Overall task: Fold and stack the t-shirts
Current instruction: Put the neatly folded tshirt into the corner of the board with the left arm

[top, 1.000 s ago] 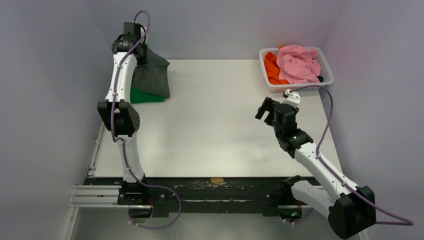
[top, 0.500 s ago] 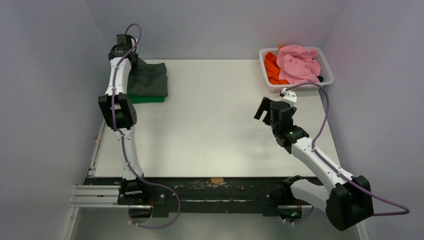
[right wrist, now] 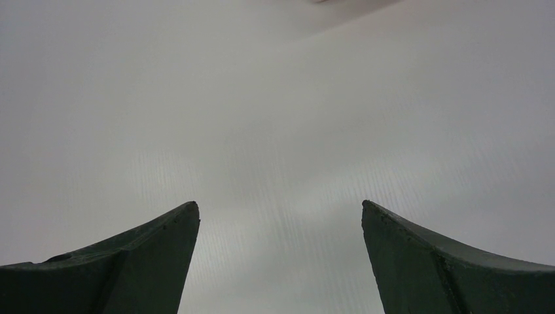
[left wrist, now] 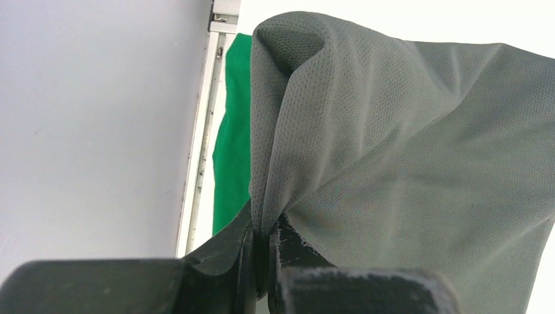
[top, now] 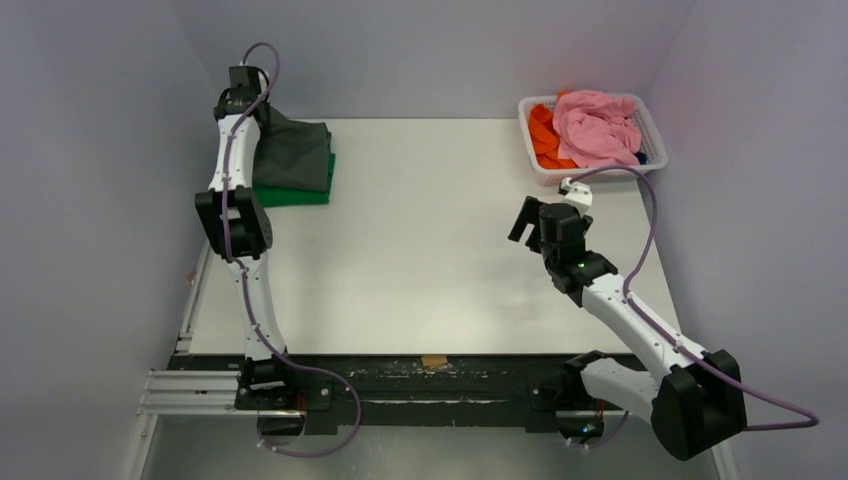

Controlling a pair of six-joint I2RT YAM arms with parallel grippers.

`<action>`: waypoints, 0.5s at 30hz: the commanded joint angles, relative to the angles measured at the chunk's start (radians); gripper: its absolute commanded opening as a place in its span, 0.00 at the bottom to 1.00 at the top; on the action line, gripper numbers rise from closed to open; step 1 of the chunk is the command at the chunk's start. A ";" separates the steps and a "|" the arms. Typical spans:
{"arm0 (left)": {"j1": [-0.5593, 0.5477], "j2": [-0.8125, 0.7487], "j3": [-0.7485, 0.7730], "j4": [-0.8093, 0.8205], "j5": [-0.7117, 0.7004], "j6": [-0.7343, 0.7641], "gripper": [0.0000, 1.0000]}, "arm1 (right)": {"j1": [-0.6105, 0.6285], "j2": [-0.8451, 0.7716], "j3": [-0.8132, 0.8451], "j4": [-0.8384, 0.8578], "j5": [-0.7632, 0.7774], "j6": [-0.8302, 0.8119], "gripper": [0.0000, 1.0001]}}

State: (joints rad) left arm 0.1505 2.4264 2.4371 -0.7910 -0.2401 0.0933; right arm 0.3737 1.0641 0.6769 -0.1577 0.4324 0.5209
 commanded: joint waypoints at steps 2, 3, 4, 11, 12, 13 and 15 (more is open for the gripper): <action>0.015 -0.036 0.032 0.042 -0.079 -0.026 0.34 | 0.000 -0.007 0.049 0.011 0.040 0.004 0.93; 0.015 -0.044 0.030 0.035 -0.093 -0.039 0.59 | 0.001 -0.004 0.052 0.008 0.047 0.005 0.94; 0.015 -0.057 0.024 0.033 -0.110 -0.052 0.85 | 0.000 -0.003 0.055 0.003 0.054 0.006 0.94; 0.010 -0.253 -0.016 -0.054 -0.093 -0.226 1.00 | 0.001 -0.027 0.067 -0.031 0.076 0.024 0.95; 0.007 -0.295 -0.033 -0.067 -0.049 -0.257 1.00 | 0.000 -0.034 0.066 -0.034 0.079 0.026 0.95; 0.002 -0.337 -0.062 -0.077 -0.004 -0.289 1.00 | 0.000 -0.042 0.066 -0.040 0.081 0.030 0.95; -0.012 -0.431 -0.132 -0.091 0.060 -0.355 1.00 | 0.001 -0.064 0.066 -0.064 0.085 0.039 0.95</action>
State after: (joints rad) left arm 0.1551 2.2501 2.3661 -0.8551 -0.3023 -0.0990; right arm 0.3740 1.0523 0.7025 -0.1844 0.4690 0.5308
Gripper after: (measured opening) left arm 0.998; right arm 0.947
